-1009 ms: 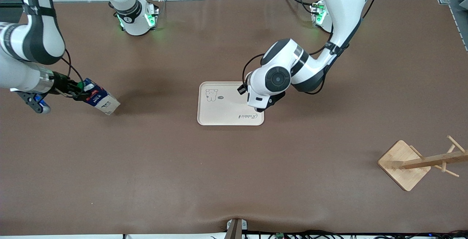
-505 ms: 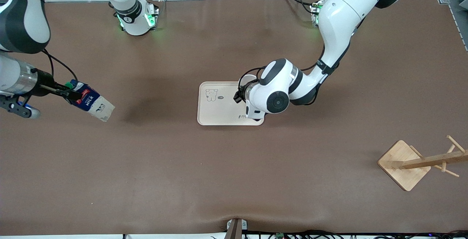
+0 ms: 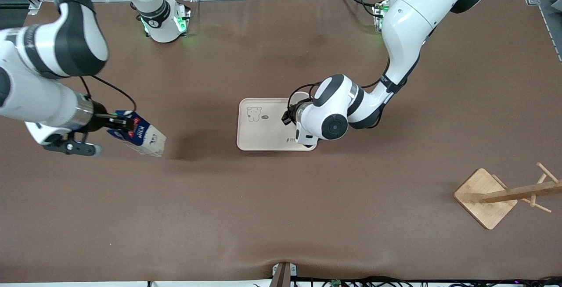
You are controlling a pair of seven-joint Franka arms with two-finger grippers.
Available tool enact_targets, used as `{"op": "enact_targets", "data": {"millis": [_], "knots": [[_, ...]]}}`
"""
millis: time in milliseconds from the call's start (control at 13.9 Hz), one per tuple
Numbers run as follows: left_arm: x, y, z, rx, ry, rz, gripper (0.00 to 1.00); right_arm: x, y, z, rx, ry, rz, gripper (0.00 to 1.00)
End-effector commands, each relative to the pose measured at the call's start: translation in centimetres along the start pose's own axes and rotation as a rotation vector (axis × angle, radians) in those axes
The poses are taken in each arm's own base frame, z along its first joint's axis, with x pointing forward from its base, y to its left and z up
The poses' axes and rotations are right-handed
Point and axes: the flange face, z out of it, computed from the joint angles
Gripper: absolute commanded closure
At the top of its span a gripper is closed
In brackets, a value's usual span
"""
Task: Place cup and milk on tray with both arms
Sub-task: 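Set the mug on the tray while the right gripper carries the carton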
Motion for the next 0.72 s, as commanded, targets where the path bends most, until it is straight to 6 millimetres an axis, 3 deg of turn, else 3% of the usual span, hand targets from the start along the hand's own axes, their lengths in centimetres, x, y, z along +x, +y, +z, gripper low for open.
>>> {"op": "enact_targets", "data": {"millis": [0, 72, 144, 288, 505, 649], "knots": [[0.2, 0.5, -0.6, -0.015, -0.011, 0.028, 0.27, 0.1, -2.5, 0.0, -0.003, -0.01, 0.007, 0.78], [0.0, 0.5, -0.9, -0.018, -0.008, 0.057, 0.0, -0.1, -3.7, 0.9, 0.007, -0.03, 0.006, 0.78], [-0.1, 0.5, -1.3, -0.024, -0.004, 0.073, 0.0, -0.4, -5.4, 1.8, 0.017, -0.05, 0.0, 0.78], [-0.2, 1.0, -3.4, -0.05, 0.006, 0.079, 0.0, -2.3, -11.1, 3.0, 0.019, -0.072, 0.055, 0.78], [-0.4, 1.3, -8.1, -0.078, 0.012, 0.094, 0.0, -6.1, -18.5, 4.1, 0.039, -0.108, 0.063, 0.77], [0.3, 0.3, -13.3, -0.123, 0.037, 0.104, 0.0, -7.8, -22.5, 5.9, 0.076, -0.14, 0.076, 0.77]]}}
